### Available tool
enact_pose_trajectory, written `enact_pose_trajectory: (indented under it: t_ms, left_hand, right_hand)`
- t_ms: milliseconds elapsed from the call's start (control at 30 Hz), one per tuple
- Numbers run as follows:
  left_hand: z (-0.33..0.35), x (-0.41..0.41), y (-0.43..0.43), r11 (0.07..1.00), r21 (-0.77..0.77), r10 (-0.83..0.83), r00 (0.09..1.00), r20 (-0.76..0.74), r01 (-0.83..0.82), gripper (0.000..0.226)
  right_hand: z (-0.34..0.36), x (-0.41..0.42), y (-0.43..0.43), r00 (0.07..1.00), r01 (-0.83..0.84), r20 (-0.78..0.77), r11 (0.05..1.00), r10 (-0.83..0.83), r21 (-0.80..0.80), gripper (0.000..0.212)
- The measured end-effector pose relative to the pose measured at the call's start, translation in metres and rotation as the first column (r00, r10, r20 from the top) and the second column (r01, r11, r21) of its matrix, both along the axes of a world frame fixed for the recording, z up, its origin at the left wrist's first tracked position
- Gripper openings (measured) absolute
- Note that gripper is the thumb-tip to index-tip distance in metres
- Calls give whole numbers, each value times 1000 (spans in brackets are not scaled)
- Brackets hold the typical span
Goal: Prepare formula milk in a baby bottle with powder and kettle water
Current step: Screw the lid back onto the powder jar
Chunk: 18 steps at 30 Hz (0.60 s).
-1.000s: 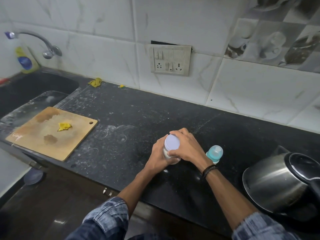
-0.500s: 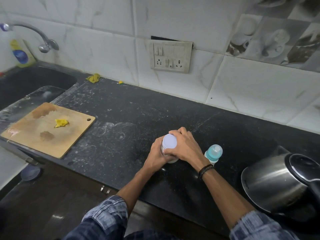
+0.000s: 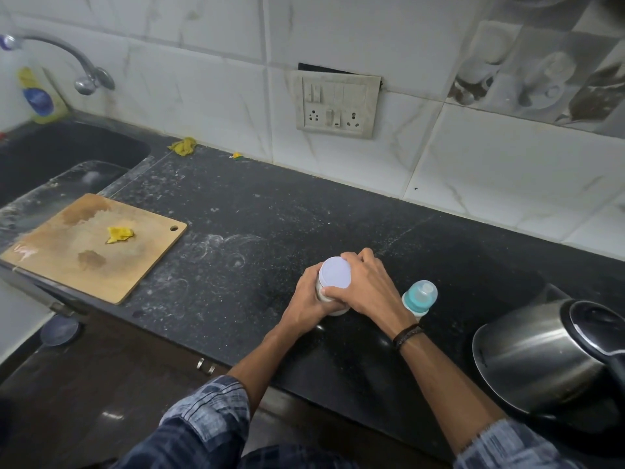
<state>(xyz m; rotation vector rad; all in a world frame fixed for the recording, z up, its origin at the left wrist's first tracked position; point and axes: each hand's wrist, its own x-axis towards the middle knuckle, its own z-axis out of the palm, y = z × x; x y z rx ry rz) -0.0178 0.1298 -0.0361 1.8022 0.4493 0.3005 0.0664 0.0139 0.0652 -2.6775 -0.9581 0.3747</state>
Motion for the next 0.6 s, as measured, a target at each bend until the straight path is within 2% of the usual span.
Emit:
enact_pose_trajectory:
  t_ms: [167,400,500,600]
  left_hand:
    - [0,1,0,1000,3,-5,1000,21,5,82]
    - [2,0,2,1000,10,-10,999,39,10,82]
    - [3,0,1,1000,14,-9,999,38,8,81]
    - [3,-1,0,1000,13,-10,1000,21,10,83]
  right_hand:
    - [0,-5,8,996,72,51,997,-71,-16,87]
    - [0,-8,10,986,154,71,984,-148,-90,107]
    - [4,-6,6,991,119,68,987,-112,-112,108]
    - [9,-3,4,1000,15,25,997,-14,-77,99]
